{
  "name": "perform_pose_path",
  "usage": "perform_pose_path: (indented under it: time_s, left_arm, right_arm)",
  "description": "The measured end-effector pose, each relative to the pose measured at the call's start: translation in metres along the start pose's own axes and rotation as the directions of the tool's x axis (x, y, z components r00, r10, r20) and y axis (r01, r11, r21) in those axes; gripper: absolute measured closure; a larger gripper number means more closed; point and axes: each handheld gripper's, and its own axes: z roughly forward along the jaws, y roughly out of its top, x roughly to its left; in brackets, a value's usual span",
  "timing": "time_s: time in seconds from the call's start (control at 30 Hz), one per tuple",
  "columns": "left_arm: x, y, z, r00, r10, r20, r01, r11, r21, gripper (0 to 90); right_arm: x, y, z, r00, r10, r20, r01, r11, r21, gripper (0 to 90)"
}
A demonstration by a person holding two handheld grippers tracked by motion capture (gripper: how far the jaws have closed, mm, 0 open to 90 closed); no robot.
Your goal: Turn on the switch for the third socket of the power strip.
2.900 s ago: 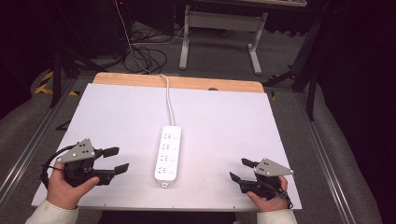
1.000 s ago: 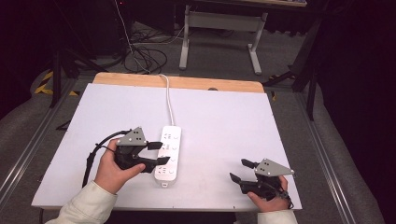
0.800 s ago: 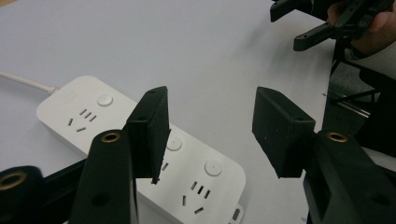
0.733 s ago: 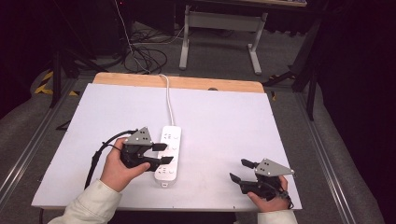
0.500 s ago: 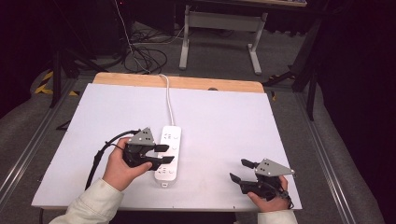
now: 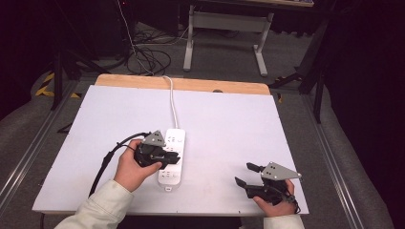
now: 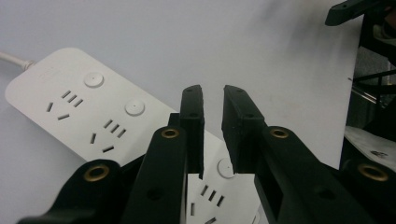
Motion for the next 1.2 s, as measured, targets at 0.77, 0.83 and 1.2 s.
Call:
perform_pose_path:
  time_s: [0.77, 0.83, 1.2]
  left_arm:
    - [0.004, 0.007, 0.026, 0.9969, -0.041, -0.068, 0.05, 0.9887, 0.142, 89.9]
    - [0.002, 0.008, 0.03, 0.9966, -0.034, -0.074, 0.046, 0.9857, 0.162, 90.0]
    - [0.005, 0.008, 0.036, 0.9946, -0.033, -0.098, 0.053, 0.9769, 0.207, 90.0]
  right_arm:
    - [0.0, 0.0, 0.0, 1.0, -0.002, -0.005, 0.002, 1.0, -0.002, 32.7]
    - [0.0, 0.0, 0.0, 1.0, -0.002, -0.006, 0.002, 1.0, -0.003, 32.7]
    - [-0.001, 0.0, 0.0, 1.0, -0.002, -0.009, 0.002, 1.0, -0.003, 32.7]
